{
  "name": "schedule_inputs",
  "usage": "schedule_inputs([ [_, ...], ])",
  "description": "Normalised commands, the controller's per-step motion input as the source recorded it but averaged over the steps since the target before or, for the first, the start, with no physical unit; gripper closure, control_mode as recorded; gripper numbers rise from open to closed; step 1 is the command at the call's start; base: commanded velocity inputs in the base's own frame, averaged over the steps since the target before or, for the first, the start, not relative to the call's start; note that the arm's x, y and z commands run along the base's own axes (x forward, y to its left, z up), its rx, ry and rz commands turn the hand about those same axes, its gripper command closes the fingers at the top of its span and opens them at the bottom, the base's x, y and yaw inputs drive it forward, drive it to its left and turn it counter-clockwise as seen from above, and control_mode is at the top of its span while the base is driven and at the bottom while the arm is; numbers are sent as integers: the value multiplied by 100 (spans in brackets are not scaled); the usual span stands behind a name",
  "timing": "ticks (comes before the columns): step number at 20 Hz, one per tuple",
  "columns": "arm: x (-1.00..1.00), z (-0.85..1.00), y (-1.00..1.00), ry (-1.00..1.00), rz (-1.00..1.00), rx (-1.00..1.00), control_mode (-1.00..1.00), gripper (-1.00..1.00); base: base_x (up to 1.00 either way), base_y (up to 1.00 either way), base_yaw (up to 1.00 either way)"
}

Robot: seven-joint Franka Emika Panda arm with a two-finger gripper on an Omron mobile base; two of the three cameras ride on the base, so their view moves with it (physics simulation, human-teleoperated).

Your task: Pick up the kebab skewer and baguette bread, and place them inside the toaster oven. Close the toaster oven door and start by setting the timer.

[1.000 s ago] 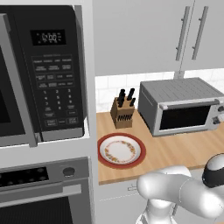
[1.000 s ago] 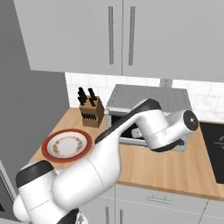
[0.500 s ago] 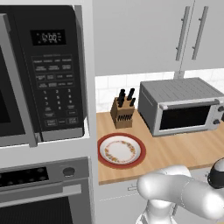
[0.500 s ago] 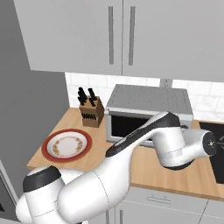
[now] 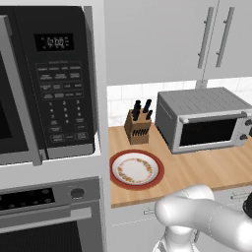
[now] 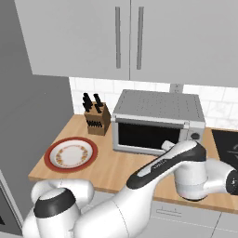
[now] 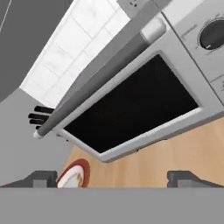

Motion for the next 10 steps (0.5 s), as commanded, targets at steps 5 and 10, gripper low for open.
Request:
schedule_inputs([
  [5, 19, -28, -5, 0, -19, 37, -100, -100, 0, 0, 0],
  [10, 32, -31, -12, 0, -21, 41, -100, -100, 0, 0, 0],
])
